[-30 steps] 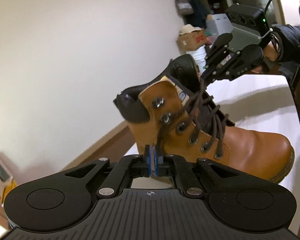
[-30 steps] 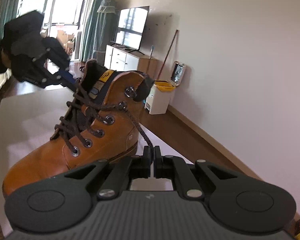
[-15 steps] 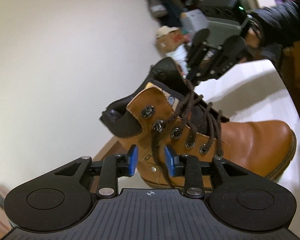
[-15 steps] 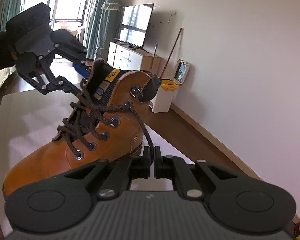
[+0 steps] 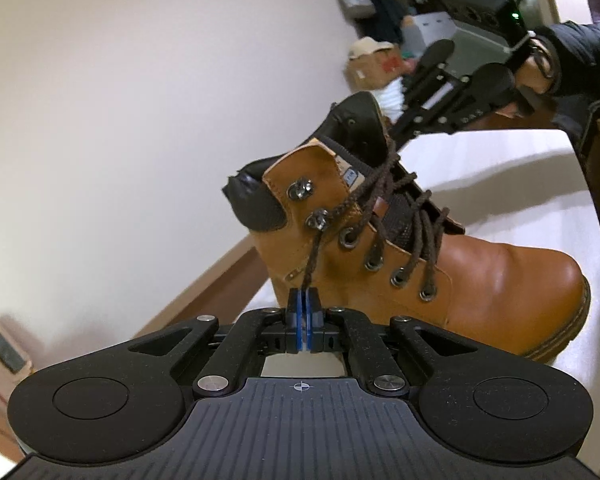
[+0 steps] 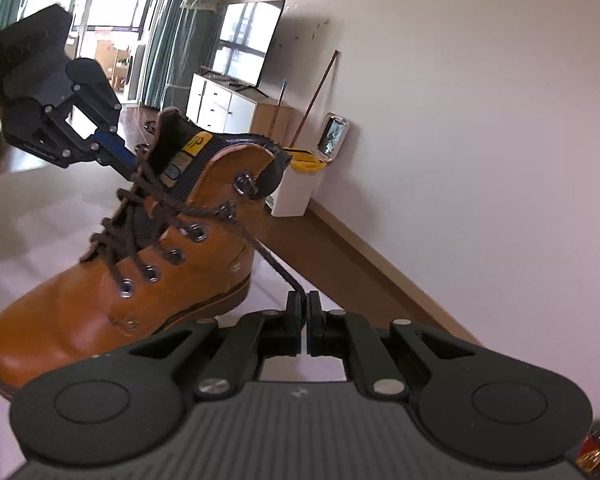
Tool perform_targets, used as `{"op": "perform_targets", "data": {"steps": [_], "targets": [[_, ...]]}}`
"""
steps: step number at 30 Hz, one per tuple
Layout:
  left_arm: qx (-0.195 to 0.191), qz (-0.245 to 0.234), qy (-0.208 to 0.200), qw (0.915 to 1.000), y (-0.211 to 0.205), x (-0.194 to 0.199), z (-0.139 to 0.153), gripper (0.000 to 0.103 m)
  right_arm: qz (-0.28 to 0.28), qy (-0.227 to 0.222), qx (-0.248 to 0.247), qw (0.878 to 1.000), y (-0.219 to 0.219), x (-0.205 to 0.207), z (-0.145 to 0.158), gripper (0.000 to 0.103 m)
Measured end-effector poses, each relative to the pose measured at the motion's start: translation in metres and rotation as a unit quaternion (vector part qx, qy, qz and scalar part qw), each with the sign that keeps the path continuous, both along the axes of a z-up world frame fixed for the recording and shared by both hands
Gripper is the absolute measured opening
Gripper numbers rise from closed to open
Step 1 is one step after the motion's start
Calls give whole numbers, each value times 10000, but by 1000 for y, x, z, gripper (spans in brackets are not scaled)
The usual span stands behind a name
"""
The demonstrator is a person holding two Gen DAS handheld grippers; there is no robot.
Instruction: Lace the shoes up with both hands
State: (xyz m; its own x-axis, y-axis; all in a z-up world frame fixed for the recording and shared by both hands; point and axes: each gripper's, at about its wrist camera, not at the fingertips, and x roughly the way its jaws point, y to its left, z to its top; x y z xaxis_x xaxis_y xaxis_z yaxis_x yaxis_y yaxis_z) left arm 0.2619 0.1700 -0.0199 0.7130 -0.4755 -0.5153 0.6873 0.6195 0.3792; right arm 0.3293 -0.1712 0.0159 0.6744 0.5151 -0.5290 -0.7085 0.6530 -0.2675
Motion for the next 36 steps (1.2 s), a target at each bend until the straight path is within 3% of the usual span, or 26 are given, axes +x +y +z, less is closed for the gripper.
{"op": "perform_targets", "data": {"steps": [9, 12, 14, 16, 17, 20, 22, 24, 26, 28, 31, 34, 36], "targets": [[-302, 293, 73, 9991, -3, -13, 0, 2, 164, 286, 32, 9995, 10, -29, -4, 4], [-489, 504, 162, 9974, -3, -22, -2, 8, 135, 338, 136, 9992, 5, -38, 3, 7], [-642, 681, 242, 9953, -2, -30, -3, 13, 82, 345, 183, 9992, -2, -46, 6, 14], [-730, 804, 260, 9937, -1, -40, -5, 19, -7, 382, 258, 9989, -1, -50, 11, 15], [-756, 857, 246, 9931, -1, -46, -7, 25, -43, 390, 305, 9988, 0, -52, 13, 20], [-977, 1118, 334, 9884, 6, -65, -17, 32, -154, 405, 409, 9982, -7, -64, 17, 39], [-1115, 1332, 371, 9841, 9, -76, -24, 33, -241, 455, 589, 9969, -13, -72, 19, 39], [-1256, 1583, 374, 9787, 10, -84, -28, 42, -321, 510, 824, 9948, -16, -82, 21, 46], [-1361, 1880, 332, 9721, 7, -92, -31, 57, -388, 527, 979, 9930, -15, -91, 21, 53], [-1537, 2155, 287, 9639, 1, -104, -36, 65, -476, 573, 1145, 9906, -13, -105, 19, 58], [-1658, 2580, 264, 9515, -7, -123, -39, 90, -622, 681, 1284, 9874, -5, -123, 13, 69], [-1820, 2904, 283, 9390, -15, -142, -41, 93, -874, 833, 1471, 9817, -3, -145, 6, 85], [-1960, 3095, 297, 9300, -18, -156, -40, 95, -1027, 906, 1536, 9786, -2, -161, 0, 89]]}}
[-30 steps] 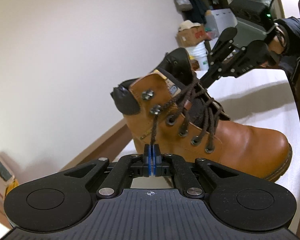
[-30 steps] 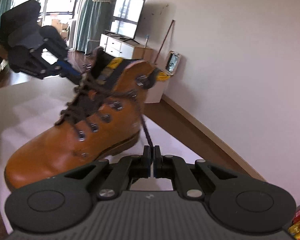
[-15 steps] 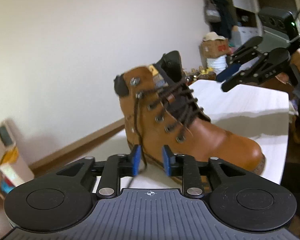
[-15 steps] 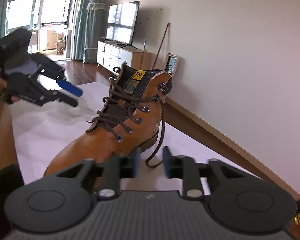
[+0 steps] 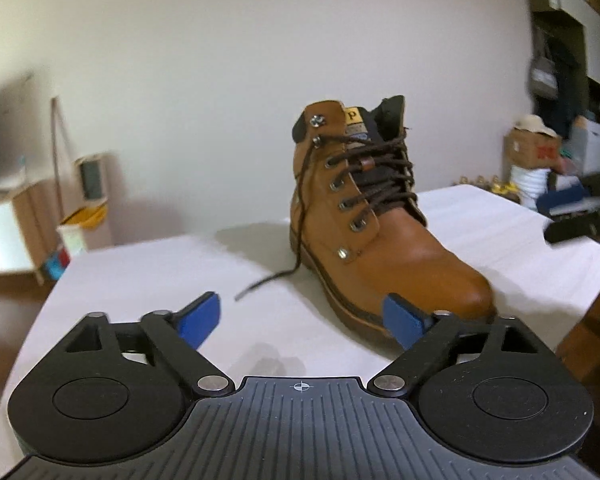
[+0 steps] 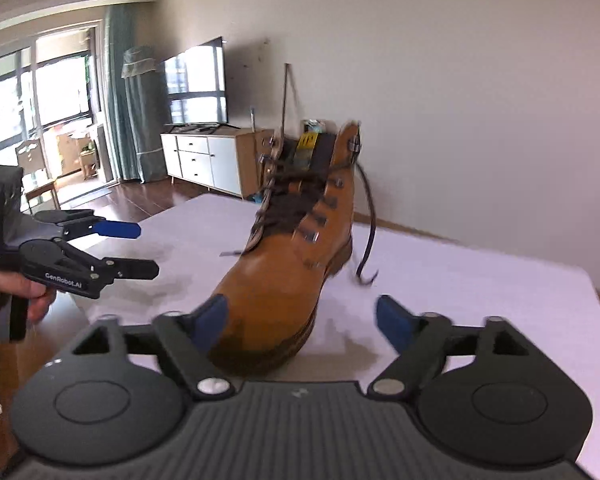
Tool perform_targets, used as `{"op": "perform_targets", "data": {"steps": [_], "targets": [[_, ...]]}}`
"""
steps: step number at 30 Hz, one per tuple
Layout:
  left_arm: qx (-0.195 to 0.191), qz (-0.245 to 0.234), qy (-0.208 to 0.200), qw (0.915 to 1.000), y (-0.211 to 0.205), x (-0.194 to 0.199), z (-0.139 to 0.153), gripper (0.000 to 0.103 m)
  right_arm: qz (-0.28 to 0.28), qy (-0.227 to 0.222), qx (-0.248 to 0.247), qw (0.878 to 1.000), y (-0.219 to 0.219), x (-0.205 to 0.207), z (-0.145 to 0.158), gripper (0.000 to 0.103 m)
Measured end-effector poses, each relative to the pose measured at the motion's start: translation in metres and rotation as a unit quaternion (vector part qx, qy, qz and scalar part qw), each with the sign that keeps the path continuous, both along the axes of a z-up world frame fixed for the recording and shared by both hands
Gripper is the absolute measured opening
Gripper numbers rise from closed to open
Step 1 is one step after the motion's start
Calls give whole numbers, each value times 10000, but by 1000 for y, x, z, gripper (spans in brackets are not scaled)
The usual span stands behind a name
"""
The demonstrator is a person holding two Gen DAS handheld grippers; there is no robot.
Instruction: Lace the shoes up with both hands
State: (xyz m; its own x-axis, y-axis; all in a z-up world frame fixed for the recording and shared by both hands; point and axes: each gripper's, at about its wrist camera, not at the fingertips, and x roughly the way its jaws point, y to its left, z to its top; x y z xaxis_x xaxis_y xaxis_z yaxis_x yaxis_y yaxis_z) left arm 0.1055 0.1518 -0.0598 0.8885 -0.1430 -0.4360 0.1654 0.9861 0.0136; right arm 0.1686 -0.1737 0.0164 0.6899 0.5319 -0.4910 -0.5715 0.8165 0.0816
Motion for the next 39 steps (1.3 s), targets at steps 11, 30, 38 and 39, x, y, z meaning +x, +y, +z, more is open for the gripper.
{"op": "perform_targets", "data": {"steps": [11, 30, 38, 39], "targets": [[-217, 1163, -97, 9929, -17, -53, 22, 103, -1085, 26, 321, 9936, -20, -42, 0, 102], [-420, 1192, -32, 9920, -43, -92, 60, 103, -1448, -106, 352, 9888, -29, -79, 20, 102], [-286, 1161, -62, 9928, -66, -106, 66, 103, -1329, -133, 282, 9906, -24, -97, 24, 102], [-322, 1164, -86, 9926, -69, -109, 67, 103, -1277, -146, 269, 9913, -23, -101, 24, 102]]}}
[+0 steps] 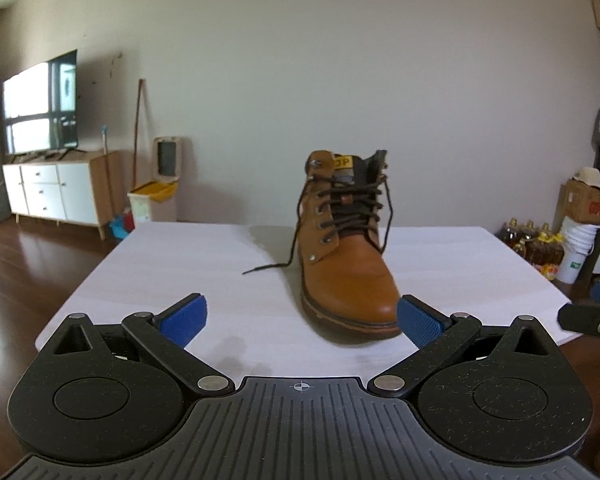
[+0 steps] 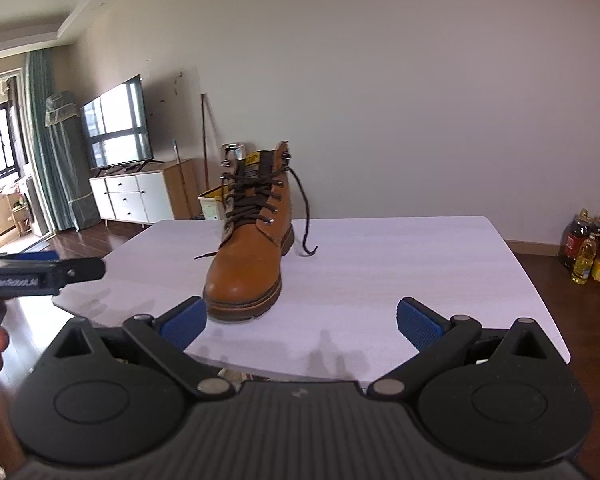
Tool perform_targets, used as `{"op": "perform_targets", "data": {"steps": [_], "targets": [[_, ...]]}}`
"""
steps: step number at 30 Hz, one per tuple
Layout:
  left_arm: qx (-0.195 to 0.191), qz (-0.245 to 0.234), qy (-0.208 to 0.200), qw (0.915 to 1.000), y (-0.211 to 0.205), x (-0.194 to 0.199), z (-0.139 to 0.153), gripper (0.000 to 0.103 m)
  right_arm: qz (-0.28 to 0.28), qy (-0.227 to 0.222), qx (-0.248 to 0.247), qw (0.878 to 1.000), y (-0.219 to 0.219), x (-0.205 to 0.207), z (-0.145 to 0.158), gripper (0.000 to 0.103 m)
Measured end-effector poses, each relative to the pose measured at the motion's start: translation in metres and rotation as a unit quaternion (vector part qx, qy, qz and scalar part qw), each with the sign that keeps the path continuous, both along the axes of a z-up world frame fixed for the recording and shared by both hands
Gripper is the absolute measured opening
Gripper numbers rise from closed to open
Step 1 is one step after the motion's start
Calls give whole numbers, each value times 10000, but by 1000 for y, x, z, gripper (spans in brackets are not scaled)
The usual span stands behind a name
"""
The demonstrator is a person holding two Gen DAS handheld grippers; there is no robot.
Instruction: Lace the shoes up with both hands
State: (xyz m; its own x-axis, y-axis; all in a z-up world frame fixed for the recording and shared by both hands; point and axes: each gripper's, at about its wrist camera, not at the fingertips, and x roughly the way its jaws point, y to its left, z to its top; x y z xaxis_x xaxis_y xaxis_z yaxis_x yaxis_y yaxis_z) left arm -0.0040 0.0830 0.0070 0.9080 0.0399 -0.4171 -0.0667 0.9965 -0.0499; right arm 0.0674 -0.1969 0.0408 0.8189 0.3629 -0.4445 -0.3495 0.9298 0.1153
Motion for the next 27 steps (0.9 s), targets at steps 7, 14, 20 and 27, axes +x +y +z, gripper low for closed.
{"op": "perform_targets", "data": {"steps": [7, 14, 20, 27], "targets": [[22, 21, -96, 9999, -9, -9, 5, 103, 112, 18, 76, 9999, 5, -9, 4, 102], [50, 49, -60, 10000, -7, -13, 4, 103, 167, 17, 70, 9998, 12, -17, 6, 102], [10, -22, 39, 10000, -8, -13, 0, 103, 107, 31, 34, 9999, 11, -19, 5, 102], [10, -138, 32, 9999, -13, -16, 0, 103, 72, 42, 15, 10000, 7, -20, 5, 102]]}}
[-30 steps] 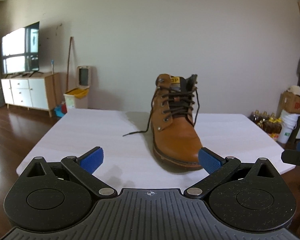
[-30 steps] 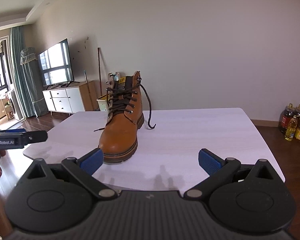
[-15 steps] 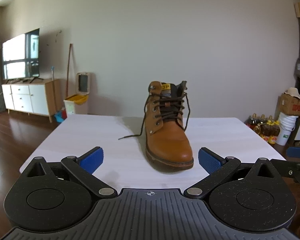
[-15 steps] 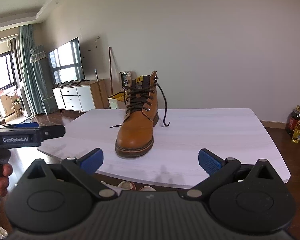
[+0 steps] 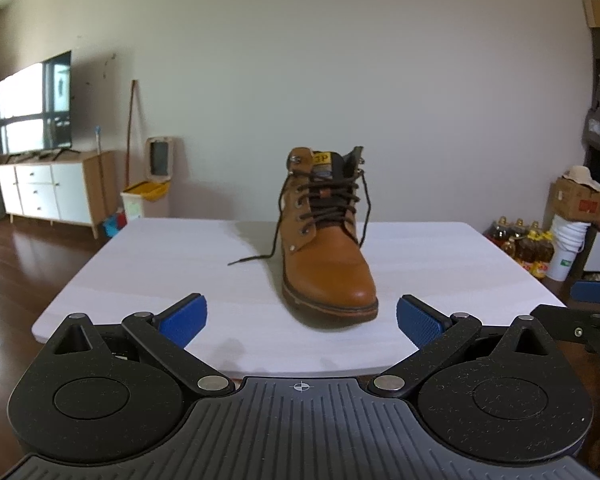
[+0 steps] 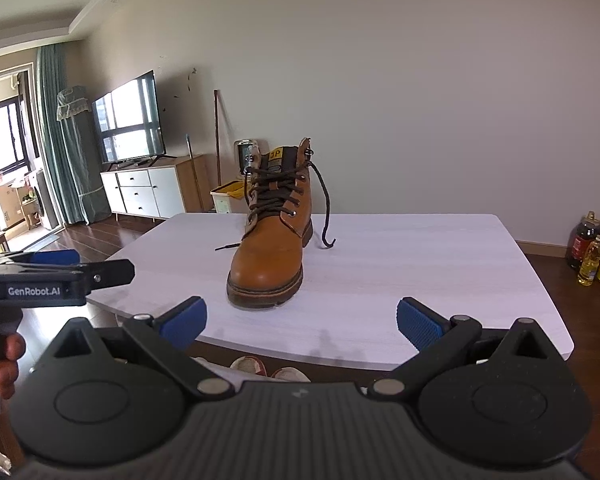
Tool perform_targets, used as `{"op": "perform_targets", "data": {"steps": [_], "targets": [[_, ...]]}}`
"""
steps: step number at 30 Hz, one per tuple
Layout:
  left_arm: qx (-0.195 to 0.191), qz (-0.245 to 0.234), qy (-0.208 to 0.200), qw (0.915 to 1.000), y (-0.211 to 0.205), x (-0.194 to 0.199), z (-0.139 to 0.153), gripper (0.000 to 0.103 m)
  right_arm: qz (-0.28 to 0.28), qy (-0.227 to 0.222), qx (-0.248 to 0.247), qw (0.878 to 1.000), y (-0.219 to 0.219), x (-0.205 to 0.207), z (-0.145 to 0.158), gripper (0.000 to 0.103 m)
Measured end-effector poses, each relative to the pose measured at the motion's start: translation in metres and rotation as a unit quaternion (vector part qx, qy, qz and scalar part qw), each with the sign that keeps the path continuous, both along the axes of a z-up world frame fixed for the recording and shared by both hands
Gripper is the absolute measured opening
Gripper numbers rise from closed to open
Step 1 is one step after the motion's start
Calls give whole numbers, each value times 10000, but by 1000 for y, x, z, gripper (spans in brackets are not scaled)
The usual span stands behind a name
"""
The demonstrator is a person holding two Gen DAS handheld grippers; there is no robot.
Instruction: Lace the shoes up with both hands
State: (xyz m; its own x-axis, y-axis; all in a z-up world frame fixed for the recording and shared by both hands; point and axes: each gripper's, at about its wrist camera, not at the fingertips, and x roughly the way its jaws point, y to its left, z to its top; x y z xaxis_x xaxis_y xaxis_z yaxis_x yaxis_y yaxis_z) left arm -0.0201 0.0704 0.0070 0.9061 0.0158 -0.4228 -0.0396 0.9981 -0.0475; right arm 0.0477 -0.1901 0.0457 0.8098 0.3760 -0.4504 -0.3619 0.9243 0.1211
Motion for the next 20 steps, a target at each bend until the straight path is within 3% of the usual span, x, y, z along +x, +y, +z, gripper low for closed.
{"op": "perform_targets", "data": {"steps": [20], "targets": [[-69, -110, -146, 9998, -4, -6, 3, 103, 96, 19, -39, 9999, -10, 15, -2, 102]]}}
